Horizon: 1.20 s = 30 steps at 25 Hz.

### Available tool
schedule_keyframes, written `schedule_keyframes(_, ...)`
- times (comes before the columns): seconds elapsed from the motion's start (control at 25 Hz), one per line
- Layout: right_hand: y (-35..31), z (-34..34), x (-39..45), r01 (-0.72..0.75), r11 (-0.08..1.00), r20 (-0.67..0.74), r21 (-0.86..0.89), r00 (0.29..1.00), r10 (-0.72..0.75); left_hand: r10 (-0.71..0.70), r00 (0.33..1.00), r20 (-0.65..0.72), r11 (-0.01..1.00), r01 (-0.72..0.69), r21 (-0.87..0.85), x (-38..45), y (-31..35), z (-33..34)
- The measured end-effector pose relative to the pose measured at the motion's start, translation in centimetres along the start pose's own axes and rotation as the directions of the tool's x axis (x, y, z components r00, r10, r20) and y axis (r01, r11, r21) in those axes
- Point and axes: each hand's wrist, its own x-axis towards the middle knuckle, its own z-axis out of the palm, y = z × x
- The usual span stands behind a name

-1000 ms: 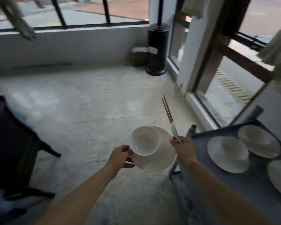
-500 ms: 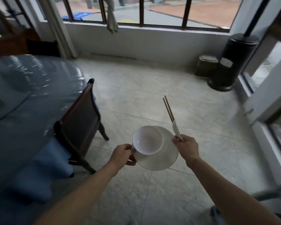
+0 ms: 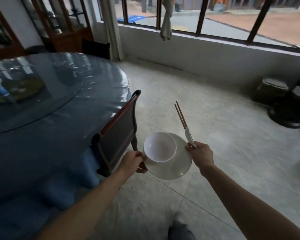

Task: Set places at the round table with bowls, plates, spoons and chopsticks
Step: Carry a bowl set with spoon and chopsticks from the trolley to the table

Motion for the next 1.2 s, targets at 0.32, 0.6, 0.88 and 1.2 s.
schedule_keyframes(0.32, -5.9, 6.4, 13.5, 0.15, 0.988, 0.194, -0.024, 0.971, -0.142, -0.063, 0.972, -0.224, 0.995, 0.044, -0.091, 9.1, 3.4, -2.4)
schedule_keyframes(0.6, -12.4, 11.0, 23.3, 0.25, 0.966, 0.354, -0.059, 0.911, -0.214, -0.121, 0.909, -0.4, 0.978, 0.039, -0.207, 15.4, 7.2, -3.9)
schedule_keyframes(0.88, -17.8, 18.5, 28.7, 0.332, 0.941, 0.498, -0.06, 0.827, -0.26, -0.213, 0.843, -0.494, 0.956, 0.077, -0.282, 19.7, 8.4, -8.5)
schedule_keyframes(1.2, -23.5, 30.4, 31.9, 0.433, 0.899, 0.607, -0.062, 0.731, -0.31, -0.243, 0.76, -0.603, 0.953, 0.07, -0.295, 24.2, 7.1, -16.9)
